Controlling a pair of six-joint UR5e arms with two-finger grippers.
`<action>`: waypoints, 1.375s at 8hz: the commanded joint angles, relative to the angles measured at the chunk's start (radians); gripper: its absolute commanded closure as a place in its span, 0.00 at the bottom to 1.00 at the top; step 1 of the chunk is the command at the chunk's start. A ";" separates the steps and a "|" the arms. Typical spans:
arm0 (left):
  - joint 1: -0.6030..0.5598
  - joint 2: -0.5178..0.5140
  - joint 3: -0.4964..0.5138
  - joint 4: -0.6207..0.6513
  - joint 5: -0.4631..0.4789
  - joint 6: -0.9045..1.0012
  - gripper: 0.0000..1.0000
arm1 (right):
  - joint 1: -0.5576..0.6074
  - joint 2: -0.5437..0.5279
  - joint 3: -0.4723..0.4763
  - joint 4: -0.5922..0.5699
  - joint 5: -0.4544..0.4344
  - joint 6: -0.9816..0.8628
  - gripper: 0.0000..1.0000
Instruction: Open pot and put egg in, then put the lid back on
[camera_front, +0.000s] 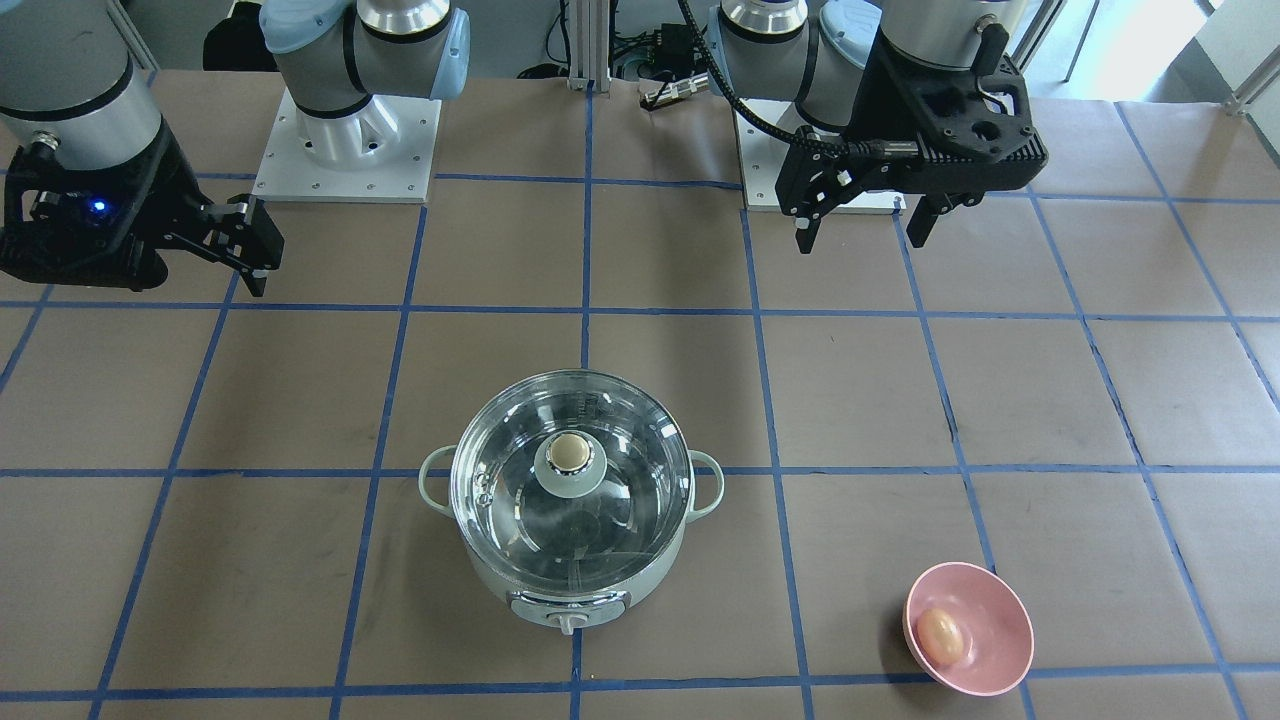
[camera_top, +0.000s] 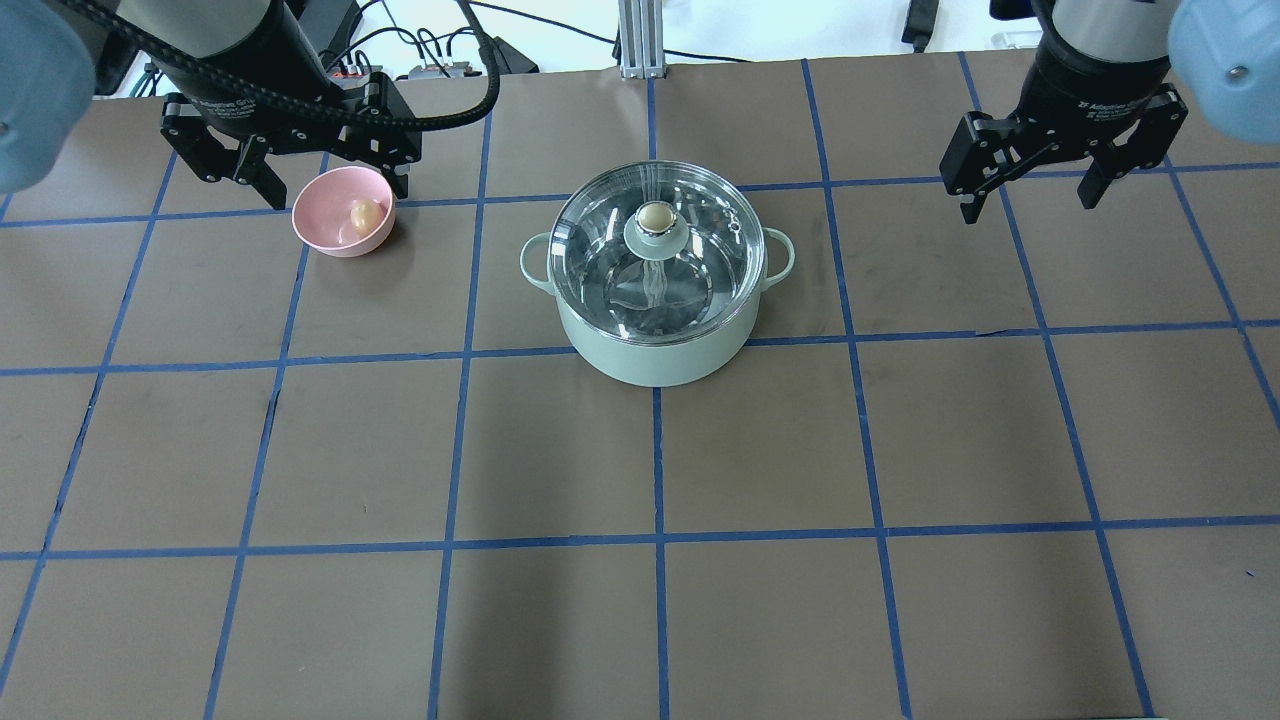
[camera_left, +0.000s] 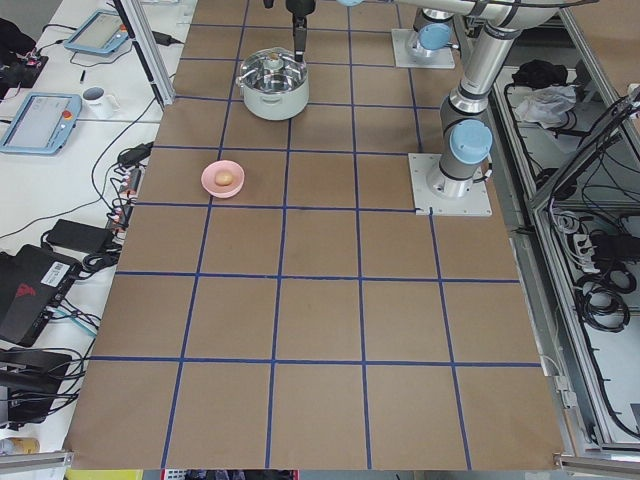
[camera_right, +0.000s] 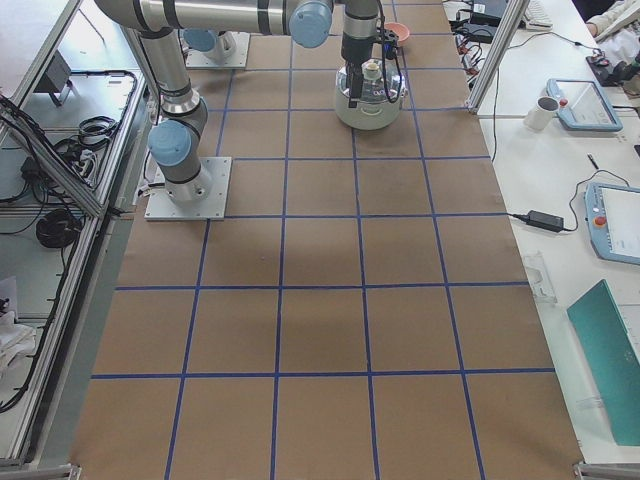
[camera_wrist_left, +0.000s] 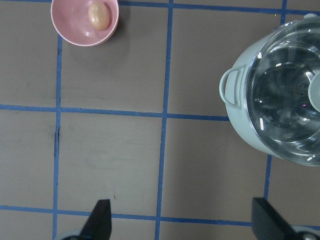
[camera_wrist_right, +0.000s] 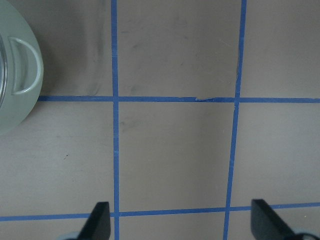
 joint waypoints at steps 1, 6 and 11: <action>0.005 0.000 0.000 0.002 0.000 0.005 0.00 | 0.000 0.001 0.000 0.002 -0.002 0.002 0.00; 0.156 -0.106 0.018 0.168 0.008 0.061 0.00 | 0.012 0.016 -0.020 -0.084 0.052 0.090 0.00; 0.219 -0.431 -0.005 0.624 0.007 0.168 0.00 | 0.279 0.216 -0.165 -0.218 0.095 0.240 0.00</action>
